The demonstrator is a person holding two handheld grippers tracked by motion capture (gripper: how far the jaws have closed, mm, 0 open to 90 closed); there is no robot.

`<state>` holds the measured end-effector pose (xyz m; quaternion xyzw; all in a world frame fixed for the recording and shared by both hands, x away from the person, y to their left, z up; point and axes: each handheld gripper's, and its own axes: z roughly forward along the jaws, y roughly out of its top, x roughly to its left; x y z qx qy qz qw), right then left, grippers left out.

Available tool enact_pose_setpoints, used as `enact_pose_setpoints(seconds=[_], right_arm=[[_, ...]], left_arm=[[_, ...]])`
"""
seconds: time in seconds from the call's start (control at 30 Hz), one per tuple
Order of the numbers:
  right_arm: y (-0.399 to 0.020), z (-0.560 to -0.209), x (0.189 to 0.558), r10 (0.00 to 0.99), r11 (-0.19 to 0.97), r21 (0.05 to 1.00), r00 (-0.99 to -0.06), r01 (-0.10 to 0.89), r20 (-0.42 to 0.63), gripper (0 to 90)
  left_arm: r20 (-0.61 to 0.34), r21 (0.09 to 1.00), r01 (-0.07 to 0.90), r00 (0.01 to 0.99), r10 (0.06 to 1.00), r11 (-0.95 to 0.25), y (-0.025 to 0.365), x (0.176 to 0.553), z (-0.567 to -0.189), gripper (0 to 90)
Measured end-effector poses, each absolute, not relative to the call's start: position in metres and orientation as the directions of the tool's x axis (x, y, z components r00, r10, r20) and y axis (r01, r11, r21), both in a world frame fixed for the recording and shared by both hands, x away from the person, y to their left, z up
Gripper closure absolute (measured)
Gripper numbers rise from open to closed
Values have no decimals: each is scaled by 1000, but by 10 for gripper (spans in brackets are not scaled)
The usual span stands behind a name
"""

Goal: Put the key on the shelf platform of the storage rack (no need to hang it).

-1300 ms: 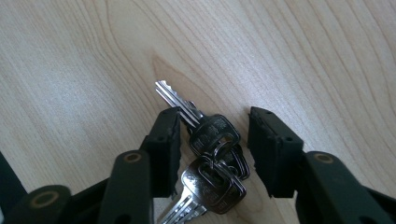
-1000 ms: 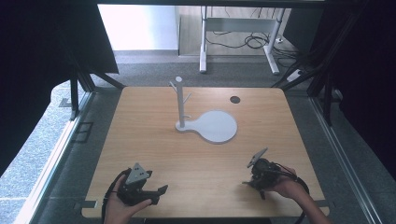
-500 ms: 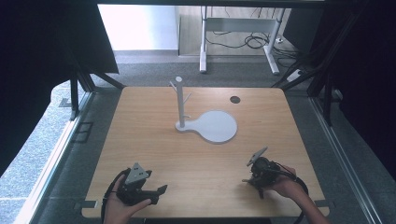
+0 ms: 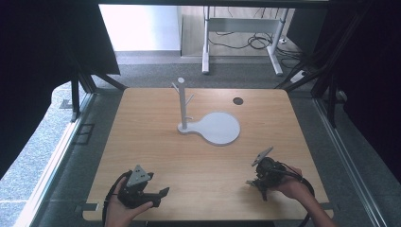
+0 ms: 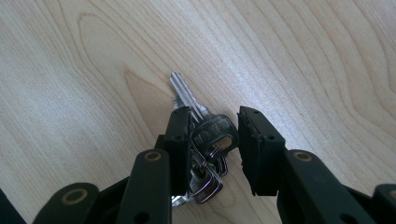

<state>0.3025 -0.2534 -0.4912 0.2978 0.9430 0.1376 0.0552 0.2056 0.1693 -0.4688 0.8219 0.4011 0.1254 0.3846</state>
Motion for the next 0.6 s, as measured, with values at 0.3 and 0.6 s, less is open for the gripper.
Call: enact_pose_setpoints(seconds=[0.3, 0.6], right_arm=[[-254, -485, 303, 576, 785, 300, -817, 541, -32, 664], [-256, -476, 303, 578, 783, 311, -815, 539, -44, 664]], left_arm=[[-103, 733, 563, 646, 756, -381, 170, 205, -469, 233], [-103, 734, 563, 646, 756, -381, 170, 206, -468, 233]])
